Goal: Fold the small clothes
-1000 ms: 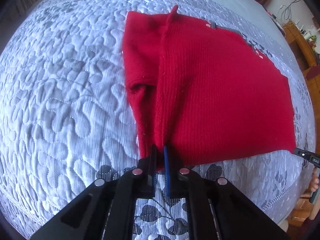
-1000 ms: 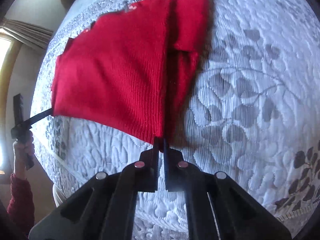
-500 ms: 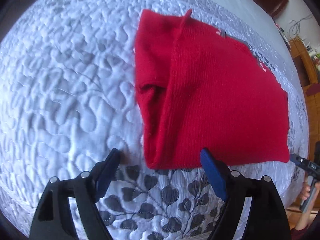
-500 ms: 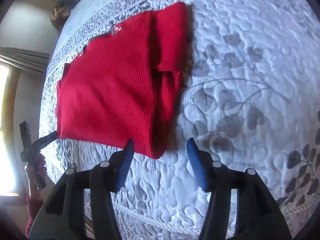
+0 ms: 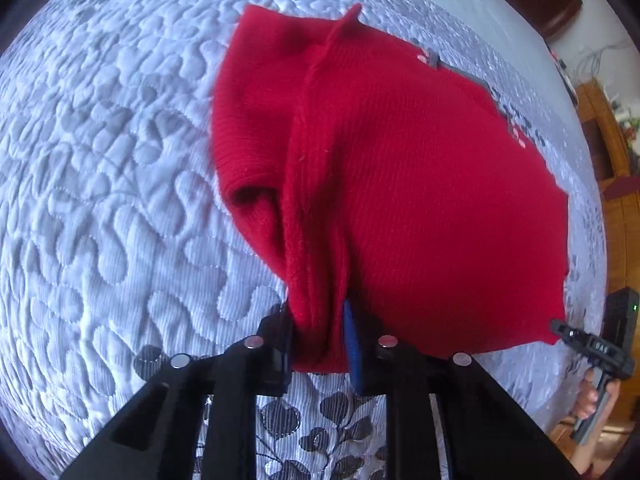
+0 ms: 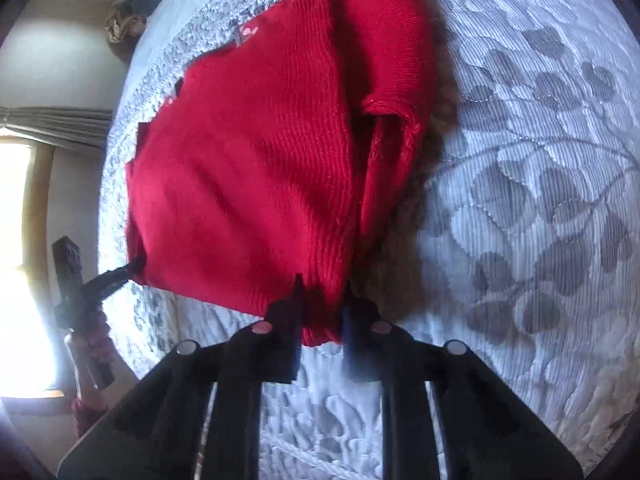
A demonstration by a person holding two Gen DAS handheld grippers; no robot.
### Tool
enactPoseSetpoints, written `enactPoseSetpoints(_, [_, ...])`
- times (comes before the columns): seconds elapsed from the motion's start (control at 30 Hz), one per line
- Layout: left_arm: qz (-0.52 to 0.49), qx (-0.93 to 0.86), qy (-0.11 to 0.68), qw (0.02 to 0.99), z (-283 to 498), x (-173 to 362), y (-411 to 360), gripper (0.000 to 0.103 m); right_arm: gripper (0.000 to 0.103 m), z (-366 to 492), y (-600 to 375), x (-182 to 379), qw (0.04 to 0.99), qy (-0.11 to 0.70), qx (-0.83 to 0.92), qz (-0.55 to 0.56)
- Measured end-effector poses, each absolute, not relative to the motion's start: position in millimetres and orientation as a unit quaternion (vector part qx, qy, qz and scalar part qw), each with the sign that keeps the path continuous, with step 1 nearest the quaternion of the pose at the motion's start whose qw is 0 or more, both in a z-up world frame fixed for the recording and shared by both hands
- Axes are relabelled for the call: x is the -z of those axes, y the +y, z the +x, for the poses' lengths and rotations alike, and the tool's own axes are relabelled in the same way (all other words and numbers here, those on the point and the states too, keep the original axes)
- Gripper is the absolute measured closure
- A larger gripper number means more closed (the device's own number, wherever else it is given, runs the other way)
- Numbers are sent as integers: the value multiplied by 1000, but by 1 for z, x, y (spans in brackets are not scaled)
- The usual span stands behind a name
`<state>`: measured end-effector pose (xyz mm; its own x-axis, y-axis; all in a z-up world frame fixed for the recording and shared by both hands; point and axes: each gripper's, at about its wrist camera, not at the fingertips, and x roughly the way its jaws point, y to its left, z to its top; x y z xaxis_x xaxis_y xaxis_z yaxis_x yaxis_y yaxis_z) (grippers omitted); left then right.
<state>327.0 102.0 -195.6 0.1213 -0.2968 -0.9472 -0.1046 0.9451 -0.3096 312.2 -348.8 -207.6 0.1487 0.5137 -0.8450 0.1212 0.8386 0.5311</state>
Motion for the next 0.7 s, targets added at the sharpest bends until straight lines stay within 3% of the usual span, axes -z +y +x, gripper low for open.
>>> enactPoseSetpoints(0.37, [-138, 102, 645, 744, 265, 145, 105, 86, 96, 255, -364, 150, 735, 628, -151, 206])
enactPoseSetpoints(0.7, [-101, 123, 666, 729, 163, 146, 77, 86, 96, 145, -386, 140, 732, 640, -152, 176])
